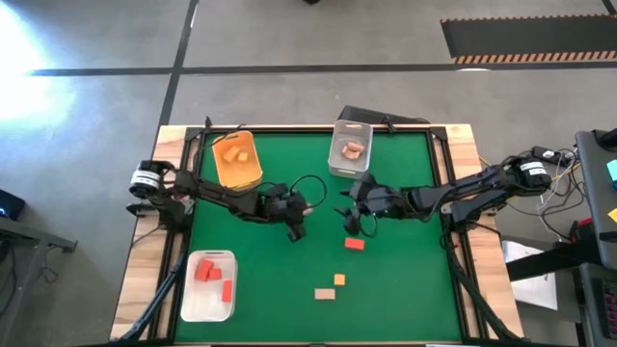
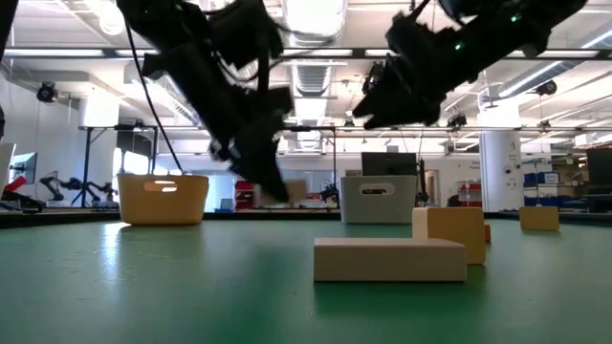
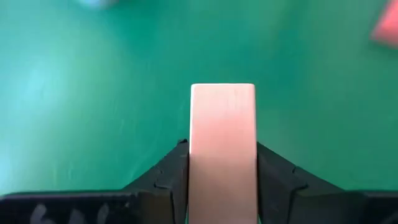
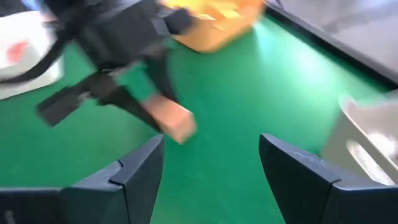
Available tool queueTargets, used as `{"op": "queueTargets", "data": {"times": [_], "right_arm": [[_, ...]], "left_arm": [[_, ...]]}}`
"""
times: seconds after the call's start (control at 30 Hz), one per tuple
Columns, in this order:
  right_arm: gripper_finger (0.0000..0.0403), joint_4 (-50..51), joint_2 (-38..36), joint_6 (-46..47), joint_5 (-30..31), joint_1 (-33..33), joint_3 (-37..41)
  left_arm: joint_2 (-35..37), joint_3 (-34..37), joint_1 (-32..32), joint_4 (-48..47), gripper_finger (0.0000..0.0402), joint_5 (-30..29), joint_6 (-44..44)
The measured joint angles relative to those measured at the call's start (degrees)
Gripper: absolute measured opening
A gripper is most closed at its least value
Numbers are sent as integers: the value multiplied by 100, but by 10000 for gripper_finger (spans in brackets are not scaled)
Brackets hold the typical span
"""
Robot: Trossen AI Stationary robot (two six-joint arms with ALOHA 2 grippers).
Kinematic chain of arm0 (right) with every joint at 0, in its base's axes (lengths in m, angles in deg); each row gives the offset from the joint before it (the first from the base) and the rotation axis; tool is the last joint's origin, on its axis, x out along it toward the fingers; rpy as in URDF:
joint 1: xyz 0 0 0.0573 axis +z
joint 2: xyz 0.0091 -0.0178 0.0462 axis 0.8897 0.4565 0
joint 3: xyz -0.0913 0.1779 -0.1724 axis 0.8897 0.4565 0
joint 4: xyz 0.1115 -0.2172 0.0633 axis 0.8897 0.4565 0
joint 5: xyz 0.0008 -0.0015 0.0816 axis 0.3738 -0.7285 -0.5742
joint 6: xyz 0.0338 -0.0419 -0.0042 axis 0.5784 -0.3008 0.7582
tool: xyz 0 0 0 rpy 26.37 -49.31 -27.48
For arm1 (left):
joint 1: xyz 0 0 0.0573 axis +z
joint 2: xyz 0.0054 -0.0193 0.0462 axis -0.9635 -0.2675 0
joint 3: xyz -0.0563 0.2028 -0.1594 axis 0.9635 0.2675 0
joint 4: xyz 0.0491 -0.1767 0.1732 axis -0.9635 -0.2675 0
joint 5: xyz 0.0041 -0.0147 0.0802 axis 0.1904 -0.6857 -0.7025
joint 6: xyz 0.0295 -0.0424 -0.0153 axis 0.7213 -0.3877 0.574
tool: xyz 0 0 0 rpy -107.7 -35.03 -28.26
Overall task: Sort & place blocks by color
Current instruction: Put the brown block into the gray bin
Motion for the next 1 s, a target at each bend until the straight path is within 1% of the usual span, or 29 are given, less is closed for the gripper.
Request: {"op": "queueTargets", "data": {"times": [0.07, 0.23, 0.33, 0.4, 0.43, 0.57, 0.67, 1.0], "right_arm": [[249, -399, 0, -426, -4, 212, 95], [249, -1147, 0, -1233, -46, 715, 307], [249, -1381, 0, -1491, -502, 855, 316], [249, -1496, 0, -1537, -733, 899, 316], [249, -1528, 0, -1545, -757, 916, 316], [249, -1493, 0, -1548, -728, 925, 316], [249, -1491, 0, -1579, -558, 923, 316], [249, -1527, 0, -1799, -545, 920, 316]], "left_arm": [[112, 3, -88, 403, 113, 2, 654], [308, 27, -534, 1348, 113, 74, 2678], [308, 68, -705, 1900, 113, 186, 3447], [308, 66, -712, 2165, 113, 184, 3539], [308, 66, -707, 2218, 113, 179, 3511], [308, 66, -696, 2491, 114, 163, 3467], [308, 66, -699, 2640, 115, 170, 3463], [310, 46, -693, 3075, 117, 183, 3336]]}}
